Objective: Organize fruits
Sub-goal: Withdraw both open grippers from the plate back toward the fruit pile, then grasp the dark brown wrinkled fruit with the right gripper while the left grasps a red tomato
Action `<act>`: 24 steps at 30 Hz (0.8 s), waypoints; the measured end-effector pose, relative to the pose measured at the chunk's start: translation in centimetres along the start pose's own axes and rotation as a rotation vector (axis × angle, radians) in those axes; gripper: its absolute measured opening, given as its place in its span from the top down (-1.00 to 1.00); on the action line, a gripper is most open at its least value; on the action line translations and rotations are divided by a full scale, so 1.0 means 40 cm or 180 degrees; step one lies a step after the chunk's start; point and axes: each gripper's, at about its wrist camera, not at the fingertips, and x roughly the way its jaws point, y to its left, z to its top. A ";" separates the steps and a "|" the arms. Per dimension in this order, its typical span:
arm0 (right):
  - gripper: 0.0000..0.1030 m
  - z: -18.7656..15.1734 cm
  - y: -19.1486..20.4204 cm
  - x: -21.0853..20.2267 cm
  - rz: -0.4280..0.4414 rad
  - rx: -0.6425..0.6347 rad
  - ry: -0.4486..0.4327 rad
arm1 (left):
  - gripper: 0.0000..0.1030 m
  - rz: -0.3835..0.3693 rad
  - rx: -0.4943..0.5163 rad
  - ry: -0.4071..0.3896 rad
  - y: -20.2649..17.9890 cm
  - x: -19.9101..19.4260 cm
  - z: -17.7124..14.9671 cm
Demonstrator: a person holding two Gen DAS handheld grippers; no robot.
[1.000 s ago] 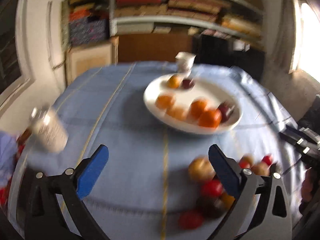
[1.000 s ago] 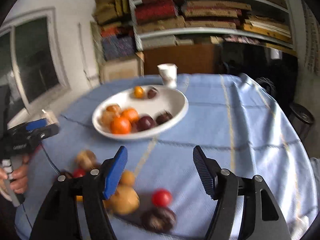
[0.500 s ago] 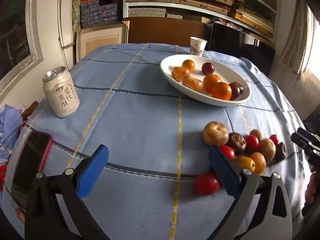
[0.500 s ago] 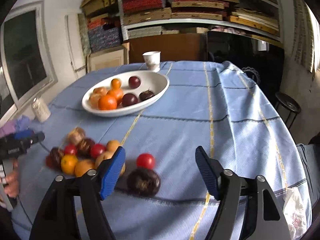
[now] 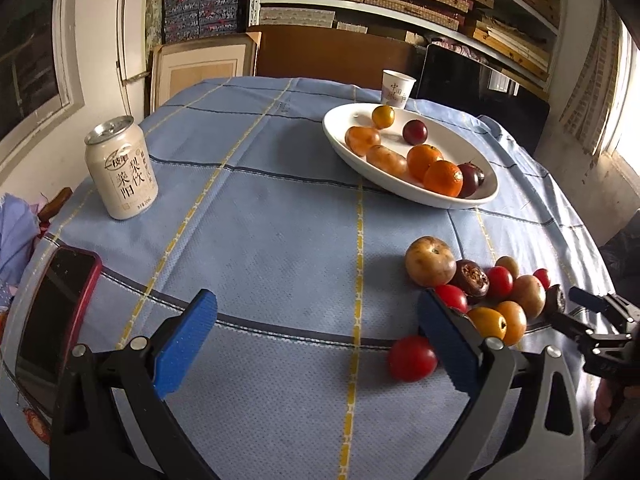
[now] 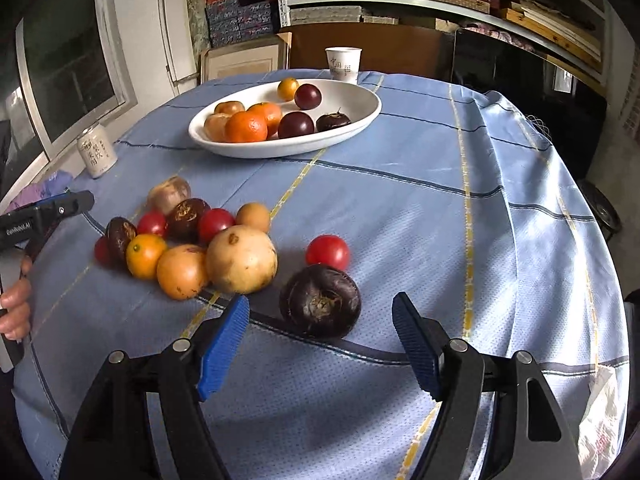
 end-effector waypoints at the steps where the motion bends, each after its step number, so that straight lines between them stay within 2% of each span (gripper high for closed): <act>1: -0.46 0.001 0.000 0.001 -0.0008 0.0001 0.0002 | -0.91 -0.0006 -0.0010 -0.0002 0.000 -0.001 0.000; 8: -0.45 0.011 -0.007 0.038 -0.0034 0.0040 0.0143 | -0.91 -0.0045 -0.0035 0.0004 0.002 -0.006 -0.002; 15: -0.43 0.018 0.009 0.041 -0.0077 -0.0040 0.0095 | -0.91 -0.0017 0.0005 -0.0005 -0.006 -0.008 -0.003; 17: -0.39 0.019 0.007 0.040 -0.0048 -0.0033 0.0097 | -0.91 -0.0004 0.0037 -0.0021 -0.010 -0.011 -0.004; 19: -0.21 0.019 0.005 0.046 -0.0040 -0.0026 0.0132 | -0.91 0.0049 0.0088 -0.0055 -0.017 -0.015 -0.006; 24: 0.03 0.018 0.000 0.052 -0.0091 -0.0009 0.0163 | -0.91 0.0157 0.0189 -0.0112 -0.025 -0.021 -0.007</act>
